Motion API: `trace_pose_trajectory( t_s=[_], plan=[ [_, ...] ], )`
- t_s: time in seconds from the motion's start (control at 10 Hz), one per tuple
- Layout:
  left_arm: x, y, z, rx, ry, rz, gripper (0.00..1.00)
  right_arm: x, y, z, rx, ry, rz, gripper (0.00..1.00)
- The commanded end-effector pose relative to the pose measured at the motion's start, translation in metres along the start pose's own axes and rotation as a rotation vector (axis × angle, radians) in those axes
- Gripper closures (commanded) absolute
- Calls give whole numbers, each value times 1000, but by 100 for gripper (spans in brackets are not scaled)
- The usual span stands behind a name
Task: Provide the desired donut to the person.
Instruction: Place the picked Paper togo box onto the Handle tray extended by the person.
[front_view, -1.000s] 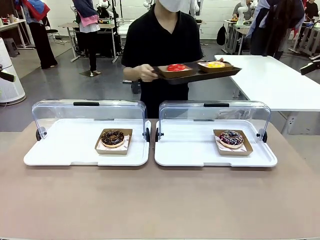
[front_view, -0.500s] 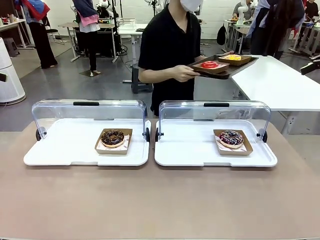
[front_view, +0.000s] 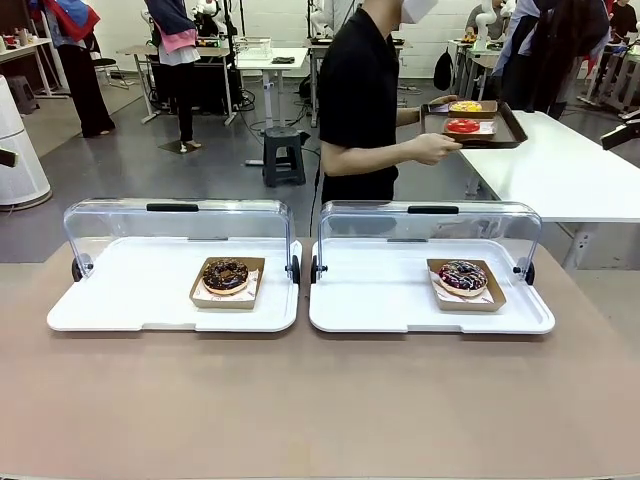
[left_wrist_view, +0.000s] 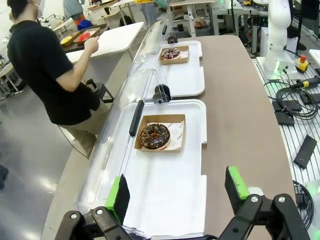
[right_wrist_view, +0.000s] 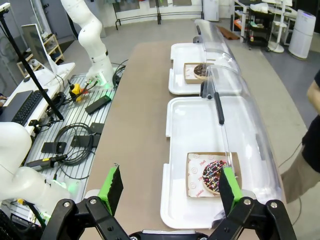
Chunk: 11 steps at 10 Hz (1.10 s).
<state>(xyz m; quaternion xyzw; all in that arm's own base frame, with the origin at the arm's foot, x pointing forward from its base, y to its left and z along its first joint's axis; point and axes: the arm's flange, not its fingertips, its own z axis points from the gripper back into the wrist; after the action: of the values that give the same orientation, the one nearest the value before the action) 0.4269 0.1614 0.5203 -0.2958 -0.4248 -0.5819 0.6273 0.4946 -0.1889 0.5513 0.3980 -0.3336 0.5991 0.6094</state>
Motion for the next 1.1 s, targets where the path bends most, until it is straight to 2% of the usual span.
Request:
trace_pose_trajectory(
  t_s=[0.0,1.0],
  plan=[
    [1,0,2,3,-2,-4,0,1,1,-2,4,0,-4,0],
    [1,0,2,3,-2,-4,0,1,1,-2,4,0,-4,0]
  ],
)
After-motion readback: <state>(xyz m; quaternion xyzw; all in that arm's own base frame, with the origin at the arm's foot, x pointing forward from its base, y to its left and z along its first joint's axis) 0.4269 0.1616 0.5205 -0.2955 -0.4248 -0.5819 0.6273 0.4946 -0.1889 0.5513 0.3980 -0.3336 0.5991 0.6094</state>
